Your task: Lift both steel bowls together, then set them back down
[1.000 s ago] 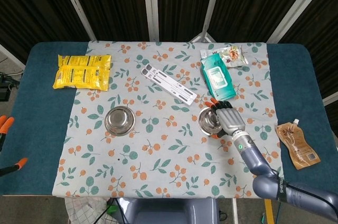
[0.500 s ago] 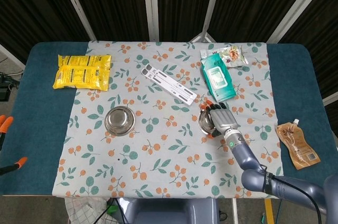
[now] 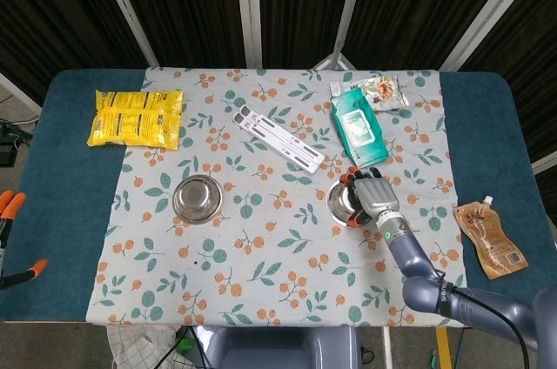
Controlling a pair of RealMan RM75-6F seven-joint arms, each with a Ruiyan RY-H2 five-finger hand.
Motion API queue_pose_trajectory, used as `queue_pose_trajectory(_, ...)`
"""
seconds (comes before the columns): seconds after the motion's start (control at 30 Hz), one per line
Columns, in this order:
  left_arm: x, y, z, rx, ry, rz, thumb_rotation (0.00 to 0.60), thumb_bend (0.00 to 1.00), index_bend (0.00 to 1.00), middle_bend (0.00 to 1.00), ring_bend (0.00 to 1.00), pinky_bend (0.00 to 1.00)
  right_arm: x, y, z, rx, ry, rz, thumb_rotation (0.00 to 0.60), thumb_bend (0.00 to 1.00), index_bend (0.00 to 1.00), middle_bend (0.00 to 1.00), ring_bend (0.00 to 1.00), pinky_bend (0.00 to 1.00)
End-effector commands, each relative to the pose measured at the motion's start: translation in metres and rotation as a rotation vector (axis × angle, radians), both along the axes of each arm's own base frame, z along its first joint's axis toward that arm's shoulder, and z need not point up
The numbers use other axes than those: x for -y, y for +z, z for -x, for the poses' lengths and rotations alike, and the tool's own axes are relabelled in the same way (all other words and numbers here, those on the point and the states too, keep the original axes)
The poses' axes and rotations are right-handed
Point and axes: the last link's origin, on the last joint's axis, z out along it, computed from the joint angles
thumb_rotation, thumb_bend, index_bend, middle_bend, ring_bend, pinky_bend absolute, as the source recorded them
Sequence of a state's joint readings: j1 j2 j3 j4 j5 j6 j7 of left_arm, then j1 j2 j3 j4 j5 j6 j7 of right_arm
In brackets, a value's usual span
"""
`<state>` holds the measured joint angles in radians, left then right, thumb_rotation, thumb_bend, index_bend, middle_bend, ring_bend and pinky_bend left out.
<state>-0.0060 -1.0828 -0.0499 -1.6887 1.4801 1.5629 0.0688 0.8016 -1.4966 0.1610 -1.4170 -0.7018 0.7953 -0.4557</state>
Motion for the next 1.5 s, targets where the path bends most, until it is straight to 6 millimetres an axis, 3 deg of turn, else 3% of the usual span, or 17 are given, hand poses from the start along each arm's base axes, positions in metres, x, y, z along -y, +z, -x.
queue_pose_trajectory(0.03, 0.0, 0.001, 0.0, 0.001, 0.002, -0.005, 0.6, 0.04, 0.07, 0.0, 0.0, 0.12, -0.002, -0.003, -0.002, 0.026, -0.014, -0.016, 0.6, 0.02, 0.21, 0.12, 0.24, 0.0)
queue_pose_trajectory(0.33, -0.001, 0.0, 0.001, 0.008, 0.004, 0.004, 0.6, 0.04, 0.07, 0.0, 0.0, 0.12, -0.002, -0.004, -0.002, 0.041, -0.013, -0.029, 0.6, 0.02, 0.26, 0.27, 0.38, 0.02)
queue_pose_trajectory(0.53, -0.001, 0.0, 0.0, 0.013, -0.004, 0.004, 0.6, 0.05, 0.08, 0.0, 0.0, 0.12, -0.002, -0.004, -0.003, 0.034, 0.01, -0.026, 0.6, 0.07, 0.32, 0.3, 0.4, 0.04)
queue_pose_trajectory(0.73, -0.013, -0.005, -0.006, 0.054, -0.077, 0.024, 0.6, 0.08, 0.14, 0.02, 0.0, 0.24, -0.002, 0.005, -0.009, 0.071, 0.02, -0.004, 0.6, 0.08, 0.34, 0.31, 0.4, 0.04)
queue_pose_trajectory(0.87, -0.036, -0.009, -0.01, 0.045, -0.088, 0.087, 0.6, 0.06, 0.14, 0.0, 0.0, 0.22, -0.002, 0.021, -0.011, 0.087, 0.027, 0.026, 0.6, 0.08, 0.34, 0.31, 0.4, 0.04)
queue_pose_trajectory(1.1, -0.094, -0.018, -0.035, 0.053, -0.1, 0.201, 0.6, 0.01, 0.14, 0.0, 0.0, 0.2, -0.002, 0.055, -0.008, 0.109, 0.02, 0.092, 0.6, 0.08, 0.34, 0.31, 0.4, 0.04)
queue_pose_trajectory(1.27, -0.131, -0.038, -0.054, 0.059, -0.098, 0.293, 0.6, 0.01, 0.14, 0.0, 0.0, 0.2, -0.006, 0.08, -0.001, 0.123, 0.008, 0.138, 0.6, 0.08, 0.34, 0.31, 0.4, 0.04)
queue_pose_trajectory(1.5, -0.167, -0.074, -0.07, 0.097, -0.076, 0.383, 0.6, 0.0, 0.13, 0.0, 0.0, 0.18, -0.009, 0.107, 0.016, 0.138, -0.027, 0.195, 0.6, 0.08, 0.34, 0.31, 0.4, 0.04)
